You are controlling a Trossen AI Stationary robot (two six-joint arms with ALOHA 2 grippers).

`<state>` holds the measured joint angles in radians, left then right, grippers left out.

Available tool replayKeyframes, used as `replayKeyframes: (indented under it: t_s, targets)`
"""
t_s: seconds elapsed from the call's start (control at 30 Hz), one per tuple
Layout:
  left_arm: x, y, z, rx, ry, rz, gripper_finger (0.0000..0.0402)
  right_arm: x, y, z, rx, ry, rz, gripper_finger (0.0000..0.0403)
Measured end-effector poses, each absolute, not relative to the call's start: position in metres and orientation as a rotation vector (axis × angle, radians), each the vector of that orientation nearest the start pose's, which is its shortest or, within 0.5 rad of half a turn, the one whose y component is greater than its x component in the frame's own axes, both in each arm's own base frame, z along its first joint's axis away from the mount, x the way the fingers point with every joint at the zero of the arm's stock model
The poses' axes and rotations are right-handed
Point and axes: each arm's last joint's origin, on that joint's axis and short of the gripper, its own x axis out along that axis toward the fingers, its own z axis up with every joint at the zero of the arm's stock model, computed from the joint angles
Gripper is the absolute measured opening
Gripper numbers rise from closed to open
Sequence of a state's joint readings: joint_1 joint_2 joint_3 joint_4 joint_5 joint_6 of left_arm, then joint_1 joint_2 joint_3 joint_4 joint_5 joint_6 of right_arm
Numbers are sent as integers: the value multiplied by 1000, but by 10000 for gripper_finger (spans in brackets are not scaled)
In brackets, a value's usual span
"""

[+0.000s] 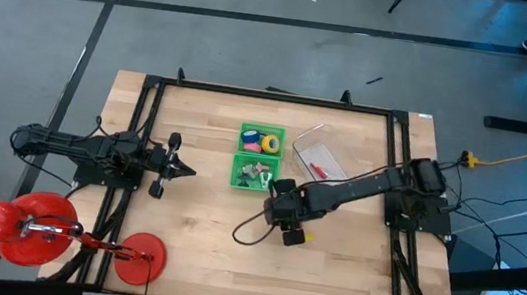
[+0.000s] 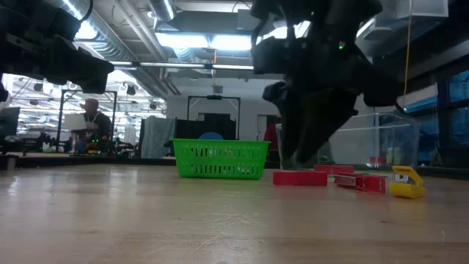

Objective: Pick and place Stapler, Stapler remover, tape
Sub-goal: Put the top red stapler into the transparent bin

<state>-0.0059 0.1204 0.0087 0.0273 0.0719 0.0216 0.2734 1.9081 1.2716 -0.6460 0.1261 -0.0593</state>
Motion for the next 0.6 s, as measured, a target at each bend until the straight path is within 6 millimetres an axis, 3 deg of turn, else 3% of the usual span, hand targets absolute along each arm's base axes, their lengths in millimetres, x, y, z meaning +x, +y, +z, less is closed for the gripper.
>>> replayKeyframes:
  t_s: [0.4, 0.6]
  targets:
    - [104, -3, 159, 19, 83, -79, 8, 359, 86, 135, -293, 1360, 150, 170]
    - [104, -3, 159, 19, 84, -79, 4, 358, 87, 136, -284, 1363, 156, 109]
